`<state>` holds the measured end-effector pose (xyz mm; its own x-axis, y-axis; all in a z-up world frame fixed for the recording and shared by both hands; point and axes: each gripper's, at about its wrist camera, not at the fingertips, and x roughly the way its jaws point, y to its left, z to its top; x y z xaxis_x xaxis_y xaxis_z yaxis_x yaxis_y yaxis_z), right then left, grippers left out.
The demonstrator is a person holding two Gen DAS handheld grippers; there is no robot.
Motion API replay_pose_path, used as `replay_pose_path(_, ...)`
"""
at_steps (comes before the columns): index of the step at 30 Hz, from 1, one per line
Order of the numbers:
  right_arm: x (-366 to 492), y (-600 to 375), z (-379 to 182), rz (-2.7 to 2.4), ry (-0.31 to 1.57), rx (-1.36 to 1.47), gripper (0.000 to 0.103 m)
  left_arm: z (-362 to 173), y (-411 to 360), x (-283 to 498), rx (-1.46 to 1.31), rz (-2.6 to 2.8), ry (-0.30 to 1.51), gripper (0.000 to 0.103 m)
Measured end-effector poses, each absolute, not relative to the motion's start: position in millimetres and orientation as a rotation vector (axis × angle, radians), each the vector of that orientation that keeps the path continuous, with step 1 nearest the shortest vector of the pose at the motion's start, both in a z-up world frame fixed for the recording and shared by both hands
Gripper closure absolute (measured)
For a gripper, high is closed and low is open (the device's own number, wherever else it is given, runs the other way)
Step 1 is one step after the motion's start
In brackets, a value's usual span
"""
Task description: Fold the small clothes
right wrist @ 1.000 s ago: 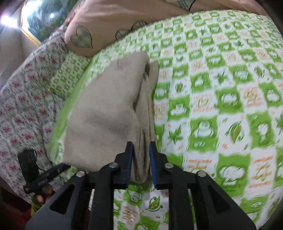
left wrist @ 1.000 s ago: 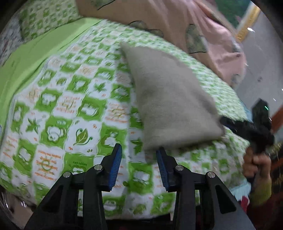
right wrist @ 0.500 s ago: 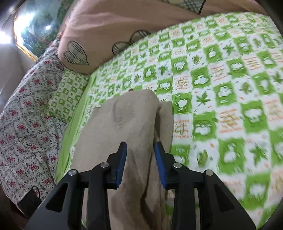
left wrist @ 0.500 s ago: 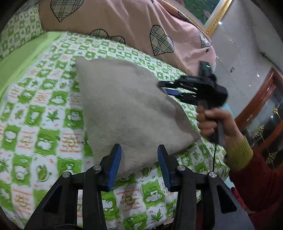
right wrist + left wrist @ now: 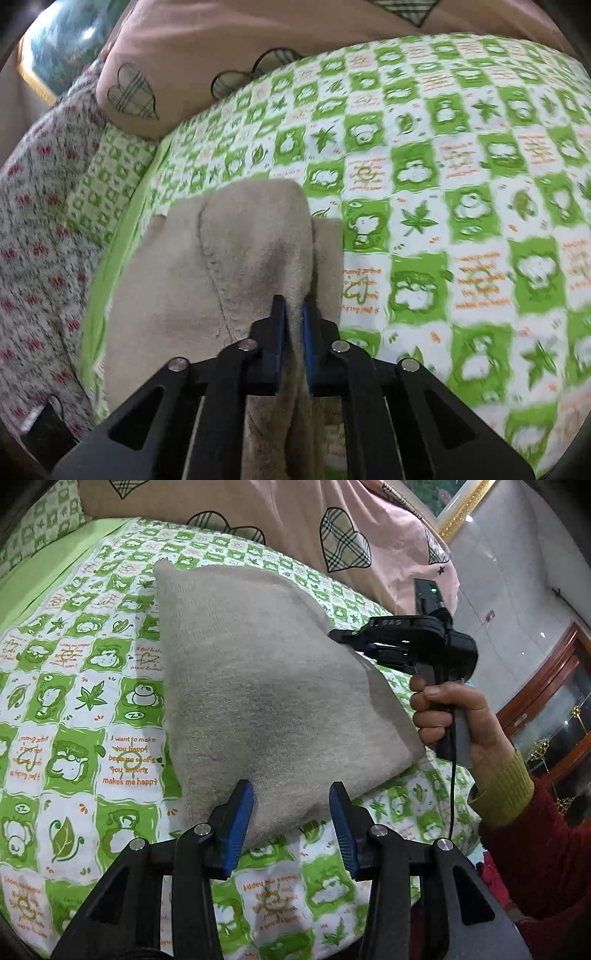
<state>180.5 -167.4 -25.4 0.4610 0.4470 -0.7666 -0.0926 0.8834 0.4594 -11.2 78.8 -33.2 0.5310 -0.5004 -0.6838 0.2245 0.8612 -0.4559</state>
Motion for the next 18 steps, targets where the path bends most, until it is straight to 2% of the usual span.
replay_pose_path(3,158.8,-172.2,1.3,0.318,0.986,0.361,0.090,-14.3,83.2,-15.3,-0.336,-0.449,0.878,0.056)
replay_pose_path(6,124.9,-159.5,26.6,0.405,0.937,0.332,0.090,4.6,96.2,-8.2,-0.351,-0.353,0.806,0.038)
replay_pose_path(14,86.7,-134.9,-0.5,0.402,1.001,0.246,0.090,15.6,104.4,36.9,-0.392,-0.362,0.730,0.040)
replay_pose_path(17,89.8,-138.9,-15.7,0.371,1.024,0.230,0.091,1.4,94.7,52.5,-0.343,-0.370,0.781,0.041)
replay_pose_path(18,92.8,-141.0,-21.2,0.365,1.040,0.233,0.094,-9.8,89.9,60.5,-0.305,-0.356,0.829,0.045)
